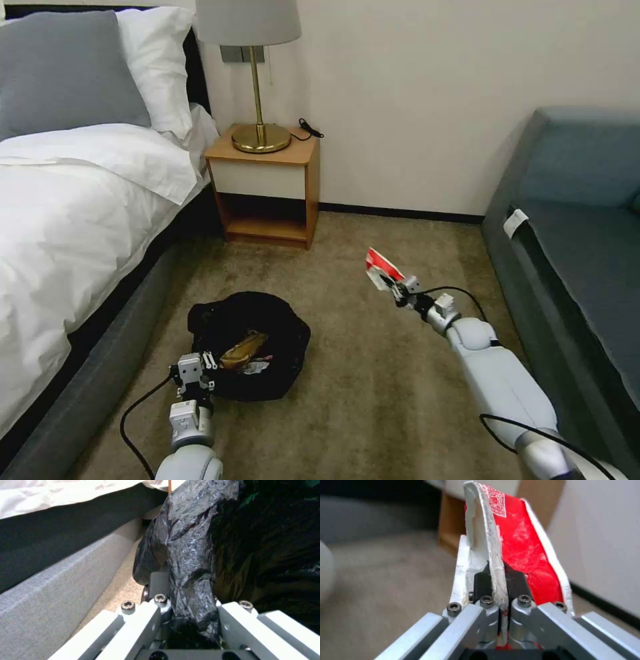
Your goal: Pick up the trash bin, then pick up the garbage on the floor and place it into the trash bin.
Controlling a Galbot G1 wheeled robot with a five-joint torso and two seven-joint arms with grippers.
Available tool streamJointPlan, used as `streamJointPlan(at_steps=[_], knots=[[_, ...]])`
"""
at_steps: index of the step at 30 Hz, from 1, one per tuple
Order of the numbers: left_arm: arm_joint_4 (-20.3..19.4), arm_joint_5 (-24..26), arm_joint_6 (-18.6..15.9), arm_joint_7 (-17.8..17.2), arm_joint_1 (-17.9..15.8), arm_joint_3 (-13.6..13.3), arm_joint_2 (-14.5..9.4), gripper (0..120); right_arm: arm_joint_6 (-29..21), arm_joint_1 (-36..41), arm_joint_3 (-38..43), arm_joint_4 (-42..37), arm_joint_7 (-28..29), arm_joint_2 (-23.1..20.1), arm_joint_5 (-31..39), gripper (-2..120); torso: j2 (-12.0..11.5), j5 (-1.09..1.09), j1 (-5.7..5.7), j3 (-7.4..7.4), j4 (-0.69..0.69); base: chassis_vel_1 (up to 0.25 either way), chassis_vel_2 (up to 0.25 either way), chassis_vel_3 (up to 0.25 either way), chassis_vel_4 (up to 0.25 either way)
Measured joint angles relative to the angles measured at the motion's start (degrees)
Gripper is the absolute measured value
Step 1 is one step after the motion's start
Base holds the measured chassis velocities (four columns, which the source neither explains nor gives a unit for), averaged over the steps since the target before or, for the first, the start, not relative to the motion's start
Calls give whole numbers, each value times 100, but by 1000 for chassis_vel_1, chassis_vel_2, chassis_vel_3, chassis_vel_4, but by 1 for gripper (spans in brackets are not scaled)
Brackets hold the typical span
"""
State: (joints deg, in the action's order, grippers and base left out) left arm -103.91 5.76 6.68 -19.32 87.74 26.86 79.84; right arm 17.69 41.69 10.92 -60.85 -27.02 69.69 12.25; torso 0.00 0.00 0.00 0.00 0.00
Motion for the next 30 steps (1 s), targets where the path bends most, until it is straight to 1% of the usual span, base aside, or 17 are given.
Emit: streamJointPlan(at_steps=[1,2,3,5,6,8,9,10,13,15,17,21,25,30], knots=[[-2,10,-1,0,1,4,-10,3,-89,93,-144,-317,134,1,141,0,0,1,0,0,0,0,0,0,0],[-2,10,-1,0,1,4,-10,3,-89,93,-144,-317,134,1,141,0,0,1,0,0,0,0,0,0,0],[-4,13,-3,2,1,4,-21,3,-180,202,-285,-705,277,1,253,0,0,-1,0,0,0,0,0,0,0],[-24,15,-8,1,-3,4,-40,3,-292,371,-443,-1237,421,2,356,0,0,2,0,0,1,0,0,0,0],[-24,15,-8,1,-3,4,-40,3,-292,371,-443,-1237,421,2,356,0,0,2,0,0,1,0,0,0,0],[-46,26,-17,3,-23,2,-61,3,-429,562,-599,-1755,534,2,471,0,0,-1,0,0,1,0,0,0,0],[-52,30,-24,3,-38,1,-71,3,-480,647,-680,-1982,587,-2,533,0,0,1,0,0,0,0,0,0,0],[-52,30,-24,3,-38,1,-71,3,-480,647,-680,-1982,587,-2,533,0,0,1,0,0,0,0,0,0,0],[-53,32,-60,3,-83,-21,-93,3,-563,833,-918,-2442,667,-42,628,0,0,1,0,0,0,0,0,0,0],[-53,32,-65,4,-92,-23,-97,3,-570,863,-964,-2515,668,-56,647,0,0,1,0,0,0,0,0,0,0],[-66,32,-111,3,-148,-33,-108,3,-620,1000,-1167,-2796,666,-93,758,0,0,1,0,0,0,0,0,0,0],[-103,29,-173,3,-205,-61,-111,3,-631,1177,-1432,-2967,648,-48,770,0,0,0,0,0,0,0,0,0,0],[-110,18,-197,5,-222,-80,-114,3,-607,1263,-1563,-2961,634,6,676,0,0,0,0,0,0,0,0,0,0],[-168,-5,-254,5,-236,-113,-111,3,-499,1322,-1773,-2770,539,90,548,0,0,0,0,0,0,0,0,0,0]])
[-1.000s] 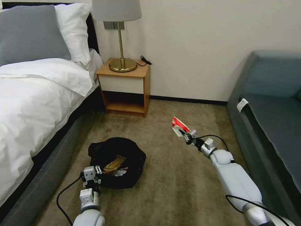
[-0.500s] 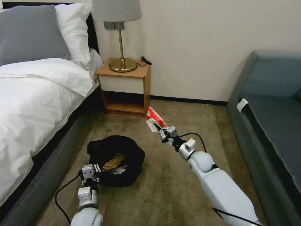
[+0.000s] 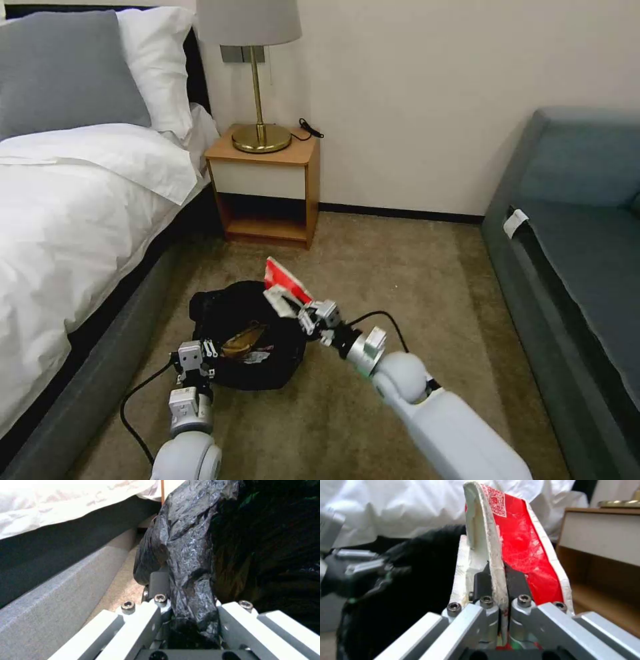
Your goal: Pick up the trash bin, then pick up the garbage on the floor and place it into the trash bin.
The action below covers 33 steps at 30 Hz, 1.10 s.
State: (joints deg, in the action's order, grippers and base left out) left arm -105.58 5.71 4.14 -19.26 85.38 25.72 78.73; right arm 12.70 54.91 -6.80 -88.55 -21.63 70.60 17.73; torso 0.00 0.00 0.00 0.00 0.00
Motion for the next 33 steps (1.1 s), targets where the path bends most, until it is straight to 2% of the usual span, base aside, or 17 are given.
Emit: streamJointPlan(at_steps=[15,29,30,32,33], knots=[[-50,-75,-135,16,-81,-50,30,3,287,-154,-204,1022,-44,340,-462,0,0,0,0,0,0,0,0,0,0],[-9,-99,-131,19,-82,-33,71,3,315,-166,-317,1043,101,314,-459,0,0,0,0,0,0,0,0,0,0],[7,-99,-124,18,-87,-32,75,3,324,-155,-315,1039,122,304,-462,6,0,0,0,0,0,0,0,0,0],[25,-106,-115,18,-92,-28,78,3,327,-143,-308,1037,142,299,-466,9,0,0,0,0,0,0,0,0,0],[47,-118,-104,18,-101,-21,91,3,328,-124,-297,1029,178,295,-469,16,0,0,0,0,0,0,0,0,0]])
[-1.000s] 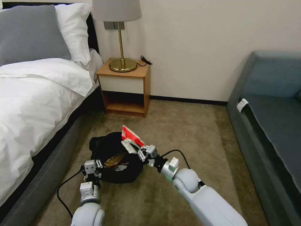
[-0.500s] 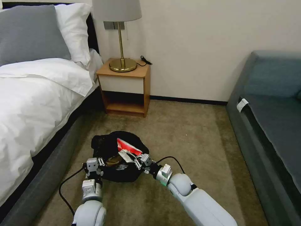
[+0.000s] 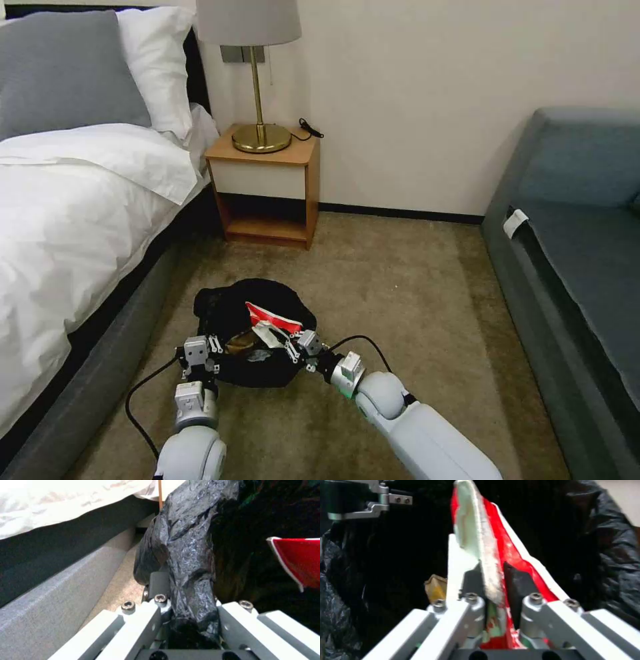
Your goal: Pick up the trash bin, then pick up the garbage on the floor and place it into the trash bin.
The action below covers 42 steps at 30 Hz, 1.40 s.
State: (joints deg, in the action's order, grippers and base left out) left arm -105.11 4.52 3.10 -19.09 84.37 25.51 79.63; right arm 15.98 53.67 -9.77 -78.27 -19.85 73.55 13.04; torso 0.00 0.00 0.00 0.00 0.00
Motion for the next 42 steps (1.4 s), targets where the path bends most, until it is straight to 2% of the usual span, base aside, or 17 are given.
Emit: streamJointPlan(at_steps=[2,4,6,8,12,15,16,19,20,23,42], knots=[[7,-4,3,0,-5,1,9,3,0,12,8,-9,23,-2,-1,19,0,0,0,0,0,0,0,0,0],[8,-8,4,0,-17,2,21,3,0,30,23,-35,73,-10,-1,30,0,0,0,0,0,0,0,0,0],[8,-8,5,0,-21,-1,23,3,0,34,34,-47,87,-15,-1,34,0,0,0,0,0,0,0,0,0],[9,-9,5,0,-25,-6,28,3,-1,49,63,-70,116,-25,0,45,0,0,0,0,0,0,0,0,0],[28,-11,13,-1,-25,-11,30,3,-2,73,88,-94,131,-38,0,54,0,0,0,0,0,0,0,0,0],[52,-14,28,0,-14,-17,38,3,-3,119,126,-142,152,-60,0,70,0,0,0,0,0,0,0,0,0],[52,-14,28,0,-14,-17,38,3,-3,119,126,-142,152,-60,0,70,0,0,0,0,0,0,0,0,0],[54,-15,30,1,-5,-19,38,3,-16,129,136,-238,173,-85,5,86,0,0,0,0,0,0,0,0,0],[54,-15,30,1,-5,-19,38,3,-16,129,136,-238,173,-85,5,86,0,0,0,0,0,0,0,0,0],[48,-16,30,1,-3,-19,38,3,-48,123,135,-367,200,-108,34,97,0,0,0,0,0,0,0,0,0],[52,-80,30,2,-12,-57,100,3,-49,208,334,-515,261,-212,82,100,0,0,0,0,0,0,0,0,0]])
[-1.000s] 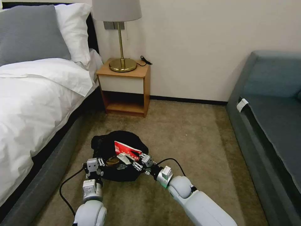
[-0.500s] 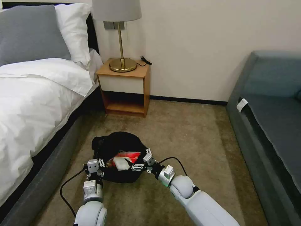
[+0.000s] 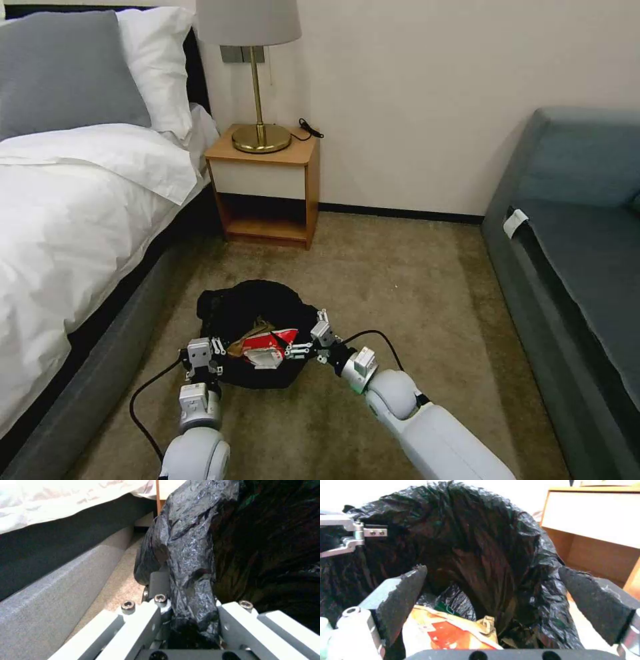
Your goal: Pick up the trash bin, then pick up the garbage on the floor and place it into the trash bin.
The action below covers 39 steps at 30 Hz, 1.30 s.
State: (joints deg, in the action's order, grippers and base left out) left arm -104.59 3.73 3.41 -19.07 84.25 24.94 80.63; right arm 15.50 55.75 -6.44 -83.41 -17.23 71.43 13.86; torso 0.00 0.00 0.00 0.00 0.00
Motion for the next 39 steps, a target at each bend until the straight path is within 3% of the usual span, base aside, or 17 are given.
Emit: streamJointPlan(at_steps=[16,28,33,39], knots=[[-62,-20,37,4,40,0,46,3,-44,-205,1218,583,423,-284,251,100,0,0,0,0,0,0,0,0,0],[-137,41,136,-5,90,6,26,3,-158,-153,1822,1299,874,-151,392,100,0,0,0,0,0,0,0,0,0],[-253,172,143,-60,37,-9,13,3,-57,-81,2001,1615,947,-124,361,100,0,0,0,0,0,0,0,0,0],[-300,743,-3,-283,-202,-108,63,3,53,-18,2169,1868,1068,-87,357,100,0,0,0,0,0,0,0,0,0]])
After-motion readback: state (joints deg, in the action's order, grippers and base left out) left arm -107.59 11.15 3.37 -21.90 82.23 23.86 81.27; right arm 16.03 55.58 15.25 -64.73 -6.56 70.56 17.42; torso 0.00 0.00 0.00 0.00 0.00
